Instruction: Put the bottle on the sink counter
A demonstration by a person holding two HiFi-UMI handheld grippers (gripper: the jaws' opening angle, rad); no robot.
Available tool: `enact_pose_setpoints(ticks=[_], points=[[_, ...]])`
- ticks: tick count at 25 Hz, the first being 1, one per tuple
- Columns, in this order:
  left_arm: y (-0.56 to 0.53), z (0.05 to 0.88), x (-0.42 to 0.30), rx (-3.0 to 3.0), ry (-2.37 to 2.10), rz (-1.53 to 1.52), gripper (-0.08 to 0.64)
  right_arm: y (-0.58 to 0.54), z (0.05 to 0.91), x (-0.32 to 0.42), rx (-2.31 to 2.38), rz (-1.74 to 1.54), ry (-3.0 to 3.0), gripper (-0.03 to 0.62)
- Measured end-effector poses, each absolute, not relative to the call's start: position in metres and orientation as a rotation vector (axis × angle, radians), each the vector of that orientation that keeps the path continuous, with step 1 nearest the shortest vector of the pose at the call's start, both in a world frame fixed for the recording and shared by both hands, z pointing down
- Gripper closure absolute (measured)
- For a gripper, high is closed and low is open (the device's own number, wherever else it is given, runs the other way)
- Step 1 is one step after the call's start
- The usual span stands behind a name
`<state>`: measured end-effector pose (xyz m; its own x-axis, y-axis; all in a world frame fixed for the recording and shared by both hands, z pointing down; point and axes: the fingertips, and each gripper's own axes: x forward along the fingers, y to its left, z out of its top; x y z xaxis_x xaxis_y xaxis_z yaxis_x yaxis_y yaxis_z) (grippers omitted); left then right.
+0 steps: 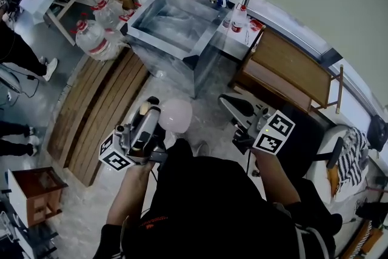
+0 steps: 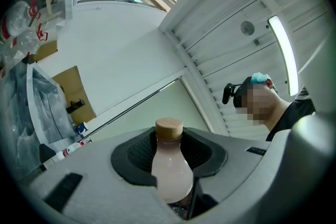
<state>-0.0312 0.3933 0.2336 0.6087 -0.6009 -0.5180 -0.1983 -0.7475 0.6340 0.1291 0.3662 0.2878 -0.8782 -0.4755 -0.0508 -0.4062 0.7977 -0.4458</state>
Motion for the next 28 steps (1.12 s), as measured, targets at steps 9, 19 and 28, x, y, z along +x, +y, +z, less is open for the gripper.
enact_pose_setpoints(ticks=[9, 19, 28], points=[[0.350, 0.240, -0.031, 2.314, -0.584, -1.000, 0.419, 0.328, 0.299, 0.134, -0.763, -0.654, 2.798, 0.588], [0.250, 0.251, -0.071, 2.299, -0.549, -0.969, 0.419, 0.237, 0.315, 0.093, -0.812, -0.706, 2.787, 0.588], [0.151, 0.270, -0.124, 2.271, -0.550, -0.966, 0.419, 0.145, 0.329, 0.034, -0.812, -0.746, 2.819, 0.588]])
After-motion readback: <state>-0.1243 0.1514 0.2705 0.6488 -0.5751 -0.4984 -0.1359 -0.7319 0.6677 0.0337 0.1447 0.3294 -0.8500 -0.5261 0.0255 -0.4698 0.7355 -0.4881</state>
